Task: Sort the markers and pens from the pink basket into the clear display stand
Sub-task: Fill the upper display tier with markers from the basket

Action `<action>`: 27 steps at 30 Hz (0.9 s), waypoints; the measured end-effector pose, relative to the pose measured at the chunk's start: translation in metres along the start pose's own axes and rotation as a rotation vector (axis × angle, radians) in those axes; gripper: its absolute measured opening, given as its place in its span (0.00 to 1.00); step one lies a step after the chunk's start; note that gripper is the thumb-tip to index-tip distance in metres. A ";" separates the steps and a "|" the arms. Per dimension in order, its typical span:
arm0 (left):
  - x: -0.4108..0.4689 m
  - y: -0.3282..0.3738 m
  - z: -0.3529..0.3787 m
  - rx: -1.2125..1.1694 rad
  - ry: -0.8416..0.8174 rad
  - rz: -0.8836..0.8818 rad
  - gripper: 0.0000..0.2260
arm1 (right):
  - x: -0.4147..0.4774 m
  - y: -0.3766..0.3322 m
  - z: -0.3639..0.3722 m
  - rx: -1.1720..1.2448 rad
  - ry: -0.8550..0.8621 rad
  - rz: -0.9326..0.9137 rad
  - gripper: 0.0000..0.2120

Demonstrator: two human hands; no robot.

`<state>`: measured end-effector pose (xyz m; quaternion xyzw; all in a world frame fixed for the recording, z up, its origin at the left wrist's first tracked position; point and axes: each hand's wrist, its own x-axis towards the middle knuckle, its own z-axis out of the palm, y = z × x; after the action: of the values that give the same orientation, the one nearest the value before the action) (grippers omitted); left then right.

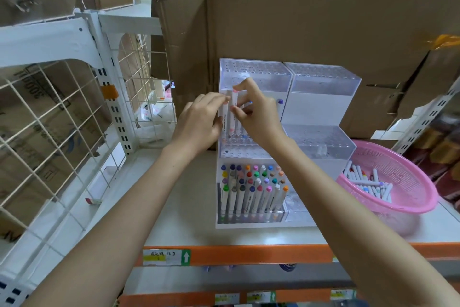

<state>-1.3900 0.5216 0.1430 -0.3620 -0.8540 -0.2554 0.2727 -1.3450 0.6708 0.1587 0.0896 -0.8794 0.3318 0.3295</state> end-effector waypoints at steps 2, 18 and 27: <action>0.000 -0.001 0.001 -0.002 0.004 0.001 0.20 | -0.002 0.003 0.000 -0.016 -0.036 0.015 0.15; -0.003 0.001 -0.002 0.081 -0.020 0.029 0.23 | -0.011 0.015 0.006 -0.142 -0.077 -0.045 0.17; -0.001 0.012 -0.003 0.182 -0.010 0.042 0.23 | -0.018 0.024 -0.008 -0.400 0.020 -0.220 0.22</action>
<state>-1.3789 0.5265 0.1476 -0.3547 -0.8673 -0.1691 0.3057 -1.3359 0.6932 0.1388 0.1144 -0.9092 0.1139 0.3837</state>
